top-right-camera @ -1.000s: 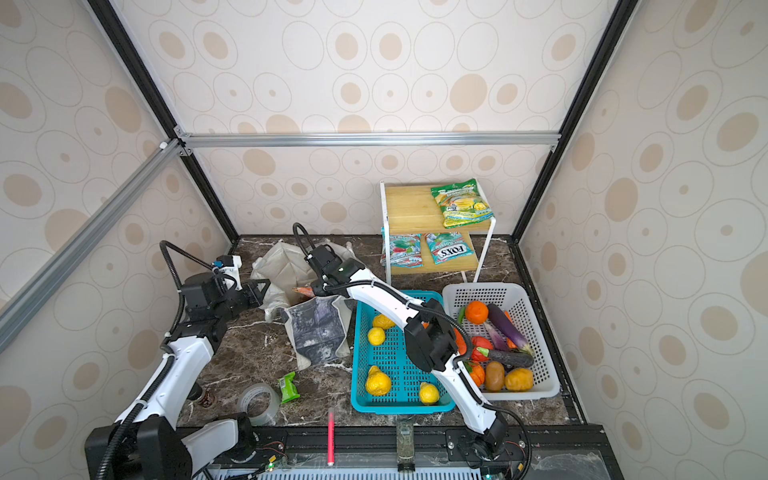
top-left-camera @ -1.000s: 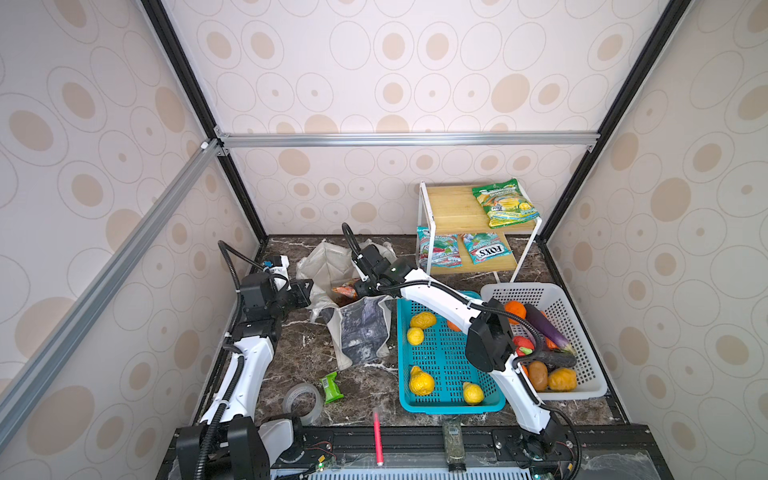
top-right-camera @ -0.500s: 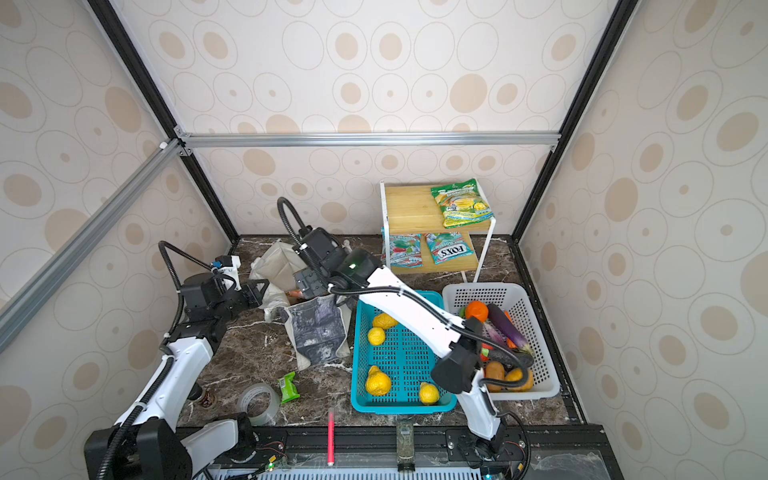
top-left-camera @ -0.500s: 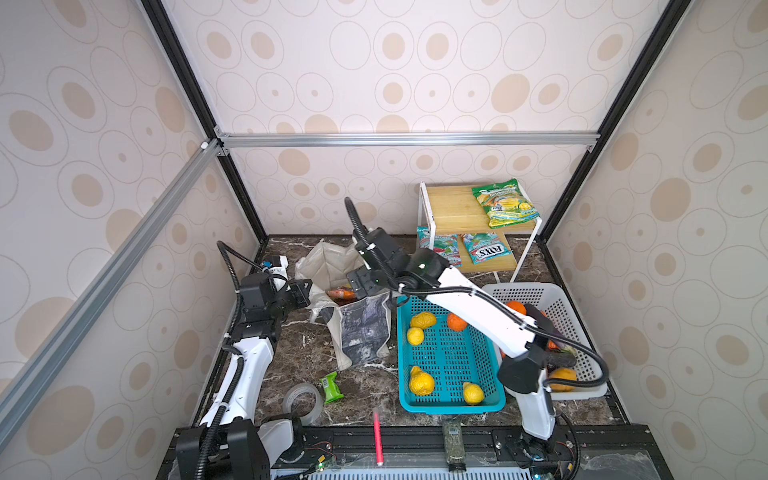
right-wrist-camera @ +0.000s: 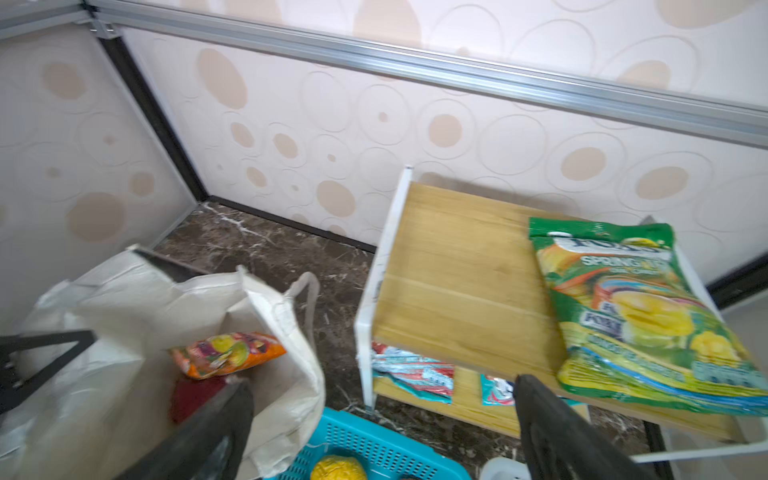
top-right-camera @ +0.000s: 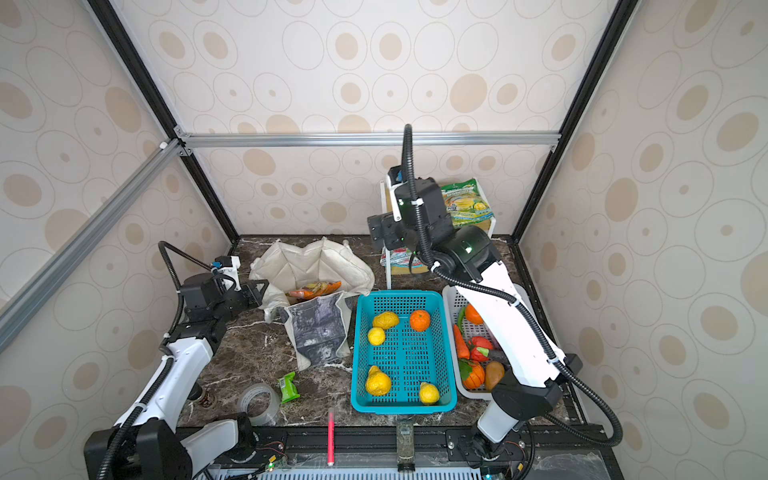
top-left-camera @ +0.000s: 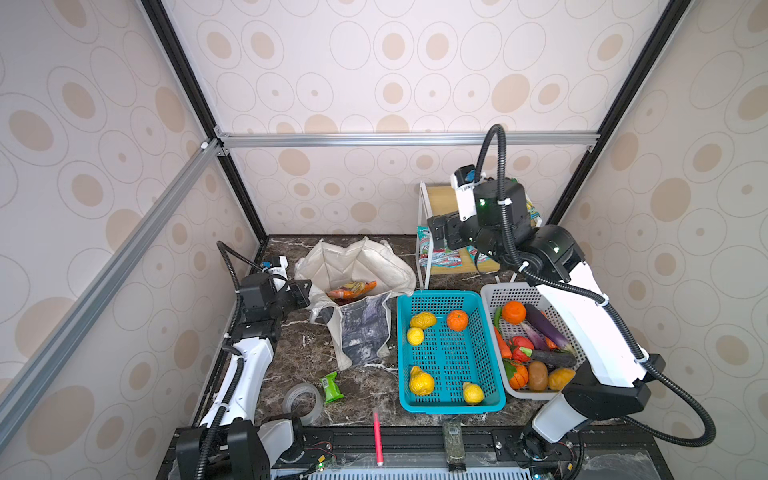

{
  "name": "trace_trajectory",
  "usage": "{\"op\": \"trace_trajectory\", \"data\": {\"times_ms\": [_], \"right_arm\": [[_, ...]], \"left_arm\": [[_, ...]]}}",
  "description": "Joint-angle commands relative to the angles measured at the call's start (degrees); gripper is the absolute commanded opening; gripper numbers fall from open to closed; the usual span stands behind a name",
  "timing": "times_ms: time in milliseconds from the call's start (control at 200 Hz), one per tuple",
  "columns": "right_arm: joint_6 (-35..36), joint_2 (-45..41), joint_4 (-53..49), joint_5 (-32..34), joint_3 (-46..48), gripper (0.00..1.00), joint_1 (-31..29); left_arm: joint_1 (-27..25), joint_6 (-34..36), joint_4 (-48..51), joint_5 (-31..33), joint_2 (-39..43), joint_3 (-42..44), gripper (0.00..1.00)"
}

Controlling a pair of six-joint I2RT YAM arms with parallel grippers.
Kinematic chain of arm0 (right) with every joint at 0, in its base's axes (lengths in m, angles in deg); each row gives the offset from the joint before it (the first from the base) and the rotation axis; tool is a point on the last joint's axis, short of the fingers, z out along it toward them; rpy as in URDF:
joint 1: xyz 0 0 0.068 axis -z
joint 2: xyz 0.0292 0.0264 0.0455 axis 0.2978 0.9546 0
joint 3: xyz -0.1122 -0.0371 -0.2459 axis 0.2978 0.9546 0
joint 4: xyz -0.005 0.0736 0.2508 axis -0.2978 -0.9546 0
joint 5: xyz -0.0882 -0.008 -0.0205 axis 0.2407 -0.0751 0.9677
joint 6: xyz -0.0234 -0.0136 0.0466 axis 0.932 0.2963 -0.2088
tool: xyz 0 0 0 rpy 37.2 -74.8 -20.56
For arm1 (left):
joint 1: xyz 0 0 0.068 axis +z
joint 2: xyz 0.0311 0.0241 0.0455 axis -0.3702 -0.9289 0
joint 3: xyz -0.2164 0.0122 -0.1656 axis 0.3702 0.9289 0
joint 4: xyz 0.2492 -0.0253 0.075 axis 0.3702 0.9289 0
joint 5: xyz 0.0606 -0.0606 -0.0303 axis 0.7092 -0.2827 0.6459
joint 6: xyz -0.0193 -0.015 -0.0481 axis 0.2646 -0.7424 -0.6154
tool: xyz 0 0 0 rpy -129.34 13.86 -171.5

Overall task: Place the food into the grocery bag and tie it
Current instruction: 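Move the right gripper over the green Fox's Spring Tea candy bag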

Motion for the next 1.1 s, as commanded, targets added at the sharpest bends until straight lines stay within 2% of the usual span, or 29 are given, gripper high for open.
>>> {"op": "trace_trajectory", "data": {"times_ms": [0, 150, 225, 390, 460, 530, 700, 865, 1095], "right_arm": [[1.5, 2.5, -2.2, -2.0, -2.4, 1.00, 7.2], [0.7, 7.8, -3.9, -3.1, -4.4, 1.00, 16.2], [1.8, 9.8, -3.5, -0.8, -6.7, 1.00, 18.0], [1.6, 13.4, -5.0, -2.6, -9.7, 1.00, 21.7], [1.1, 14.1, -5.8, -2.1, -9.8, 1.00, 22.0], [0.3, 14.5, -6.3, -4.4, -9.6, 0.99, 22.0], [-3.9, 12.7, -4.7, -15.2, -7.3, 0.96, 21.2], [-6.9, 12.1, -4.1, -21.9, -7.0, 0.96, 20.0], [-7.2, 9.6, -4.2, -22.3, -8.6, 0.96, 19.9]], "left_arm": [[-0.1, 1.1, -1.0, -0.9, 0.6, -1.1, 0.00], [-0.1, 1.0, -1.2, -1.1, 0.4, -0.9, 0.00], [-0.1, 0.7, -1.5, -1.5, 0.3, -0.9, 0.00], [-0.1, 0.8, -1.3, -1.4, 0.0, -0.9, 0.00], [-0.1, 0.9, -1.4, -1.2, 0.1, -1.0, 0.00], [-0.1, 0.9, -1.3, -1.3, 0.1, -0.9, 0.00], [-0.1, 0.9, -1.4, -1.2, 0.4, -1.0, 0.00], [-0.1, 1.0, -1.2, -1.2, 0.5, -1.0, 0.00], [-0.1, 0.8, -1.4, -1.4, 0.6, -1.0, 0.00]]}}
